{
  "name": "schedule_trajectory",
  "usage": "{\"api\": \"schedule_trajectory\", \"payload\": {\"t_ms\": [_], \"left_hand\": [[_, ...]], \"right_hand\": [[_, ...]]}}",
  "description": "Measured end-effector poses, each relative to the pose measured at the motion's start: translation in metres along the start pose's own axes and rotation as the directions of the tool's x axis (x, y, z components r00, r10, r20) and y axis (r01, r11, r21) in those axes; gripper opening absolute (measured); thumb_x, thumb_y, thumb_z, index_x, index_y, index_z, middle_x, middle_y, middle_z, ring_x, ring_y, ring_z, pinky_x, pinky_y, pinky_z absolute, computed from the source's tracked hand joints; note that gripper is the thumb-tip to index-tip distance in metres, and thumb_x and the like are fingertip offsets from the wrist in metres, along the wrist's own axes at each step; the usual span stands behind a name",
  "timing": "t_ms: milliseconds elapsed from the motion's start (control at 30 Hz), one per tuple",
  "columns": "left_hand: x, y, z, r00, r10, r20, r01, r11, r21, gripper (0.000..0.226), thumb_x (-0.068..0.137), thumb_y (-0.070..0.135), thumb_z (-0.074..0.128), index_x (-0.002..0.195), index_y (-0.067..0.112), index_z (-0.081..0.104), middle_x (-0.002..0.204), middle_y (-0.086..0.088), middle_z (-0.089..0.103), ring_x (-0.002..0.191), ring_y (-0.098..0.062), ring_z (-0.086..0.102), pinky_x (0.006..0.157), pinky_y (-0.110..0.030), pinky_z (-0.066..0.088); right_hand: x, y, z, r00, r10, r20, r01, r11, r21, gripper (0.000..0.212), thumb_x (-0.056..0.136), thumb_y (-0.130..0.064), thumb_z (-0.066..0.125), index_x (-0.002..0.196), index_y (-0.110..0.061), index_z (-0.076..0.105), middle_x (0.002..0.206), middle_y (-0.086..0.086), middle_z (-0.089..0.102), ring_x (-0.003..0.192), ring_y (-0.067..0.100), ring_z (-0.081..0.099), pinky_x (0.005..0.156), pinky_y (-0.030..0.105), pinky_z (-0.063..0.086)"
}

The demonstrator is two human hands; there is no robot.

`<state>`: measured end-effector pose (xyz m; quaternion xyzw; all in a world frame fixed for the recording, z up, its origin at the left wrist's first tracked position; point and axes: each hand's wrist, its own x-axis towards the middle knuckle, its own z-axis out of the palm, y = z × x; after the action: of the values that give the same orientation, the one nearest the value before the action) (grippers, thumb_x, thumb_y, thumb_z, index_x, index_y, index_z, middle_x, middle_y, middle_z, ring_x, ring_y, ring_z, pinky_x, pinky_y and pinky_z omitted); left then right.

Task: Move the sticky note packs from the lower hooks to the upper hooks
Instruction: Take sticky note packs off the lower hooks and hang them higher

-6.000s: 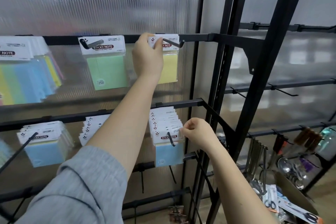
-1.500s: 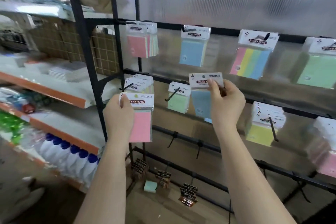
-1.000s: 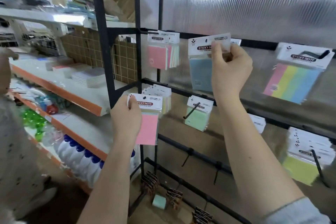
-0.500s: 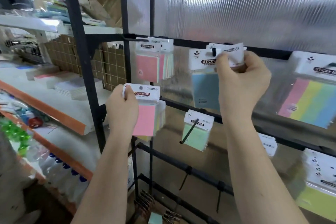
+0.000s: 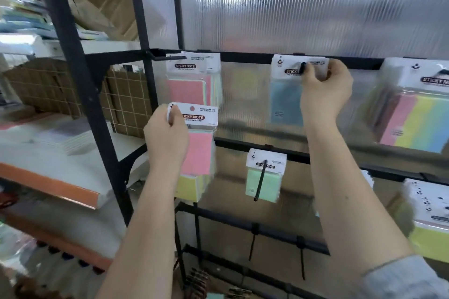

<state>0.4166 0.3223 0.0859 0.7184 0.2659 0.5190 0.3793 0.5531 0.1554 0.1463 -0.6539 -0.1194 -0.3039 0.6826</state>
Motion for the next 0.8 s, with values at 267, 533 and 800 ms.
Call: {"api": "schedule_trajectory", "payload": {"t_ms": [267,533,800], "left_hand": [[0.024,-0.006,-0.024,0.990,0.067,0.124,-0.063,0.997,-0.037,0.035,0.101,0.023,0.035,0.085,-0.004,0.050,0.070,0.004,0.048,0.060,-0.004,0.044,0.050,-0.008,0.036],[0.049,0.005,-0.035,0.986,0.163,0.043,-0.151,0.967,-0.205,0.034,0.099,0.030,0.041,0.070,0.013,0.045,0.073,-0.006,0.055,0.073,-0.022,0.054,0.064,-0.027,0.042],[0.049,0.033,-0.046,0.950,0.285,-0.125,-0.311,0.890,-0.333,0.039,0.100,0.019,0.045,0.064,0.026,0.032,0.064,0.017,0.042,0.057,0.016,0.050,0.056,-0.004,0.036]], "right_hand": [[0.002,0.005,0.018,0.964,-0.023,-0.265,-0.006,0.994,-0.111,0.039,0.076,-0.015,0.070,0.113,-0.013,0.057,0.108,0.003,0.059,0.101,0.018,0.056,0.087,0.023,0.046],[-0.050,0.015,0.009,0.973,-0.019,-0.229,-0.022,0.984,-0.176,0.021,0.087,-0.016,0.060,0.108,-0.013,0.057,0.103,-0.003,0.050,0.088,0.007,0.046,0.074,0.007,0.032],[-0.096,0.044,0.000,0.986,0.140,-0.087,-0.153,0.972,-0.178,0.005,0.087,-0.015,0.060,0.082,-0.016,0.061,0.076,-0.007,0.061,0.069,0.006,0.054,0.066,0.014,0.040]]}}
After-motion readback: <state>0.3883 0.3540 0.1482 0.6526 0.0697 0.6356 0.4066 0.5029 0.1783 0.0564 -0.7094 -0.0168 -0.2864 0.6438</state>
